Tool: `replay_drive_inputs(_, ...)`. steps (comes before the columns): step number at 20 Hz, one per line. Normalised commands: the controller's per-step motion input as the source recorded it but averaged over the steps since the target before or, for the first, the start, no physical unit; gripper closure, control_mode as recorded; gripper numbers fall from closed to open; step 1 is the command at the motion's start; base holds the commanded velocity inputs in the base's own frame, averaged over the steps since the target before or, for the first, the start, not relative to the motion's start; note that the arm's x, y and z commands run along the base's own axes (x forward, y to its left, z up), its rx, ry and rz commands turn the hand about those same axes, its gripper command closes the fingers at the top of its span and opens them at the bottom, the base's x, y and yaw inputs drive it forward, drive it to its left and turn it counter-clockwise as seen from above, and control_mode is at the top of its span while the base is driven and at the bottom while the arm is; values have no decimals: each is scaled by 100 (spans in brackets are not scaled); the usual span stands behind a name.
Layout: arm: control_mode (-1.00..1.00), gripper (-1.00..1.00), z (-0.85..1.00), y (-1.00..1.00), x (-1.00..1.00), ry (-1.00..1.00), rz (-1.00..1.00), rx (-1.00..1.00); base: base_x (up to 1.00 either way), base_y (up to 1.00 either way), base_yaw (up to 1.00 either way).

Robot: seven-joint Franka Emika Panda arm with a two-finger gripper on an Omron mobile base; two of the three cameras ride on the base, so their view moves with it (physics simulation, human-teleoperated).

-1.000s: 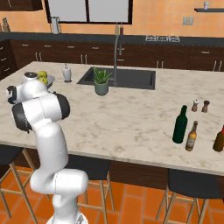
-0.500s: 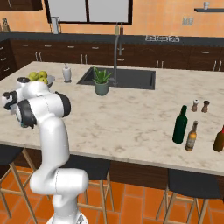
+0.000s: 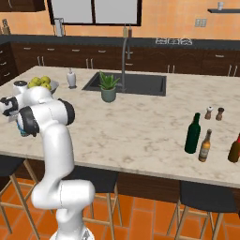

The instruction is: Move the plastic bottles in the middle to the plastics group, and the glass bottles in the middle to the glass group.

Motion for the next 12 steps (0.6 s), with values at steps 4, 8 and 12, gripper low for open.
replay_drive_inputs(4, -100, 100, 0, -10, -20, -3, -3, 2, 0, 0, 0)
replay_drive_inputs(8, -100, -100, 0, 0, -4, -1, 0, 0, 0, 0, 0)
replay_drive_inputs(12, -100, -100, 1, -20, -2, 0, 0, 0, 0, 0, 0)
